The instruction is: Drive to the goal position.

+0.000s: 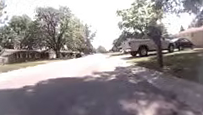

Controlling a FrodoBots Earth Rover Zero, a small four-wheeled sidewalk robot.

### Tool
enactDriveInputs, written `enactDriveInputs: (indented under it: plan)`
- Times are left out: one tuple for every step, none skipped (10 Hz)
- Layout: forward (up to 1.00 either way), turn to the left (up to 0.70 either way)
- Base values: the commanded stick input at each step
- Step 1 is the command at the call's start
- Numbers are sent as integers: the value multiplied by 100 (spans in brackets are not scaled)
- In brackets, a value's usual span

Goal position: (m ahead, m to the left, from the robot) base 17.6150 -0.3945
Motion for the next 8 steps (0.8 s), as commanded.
enactDriveInputs:
  plan:
    - [70,0]
    - [70,0]
    - [70,0]
    - [70,0]
    - [70,0]
    - [70,0]
    - [70,0]
    - [70,0]
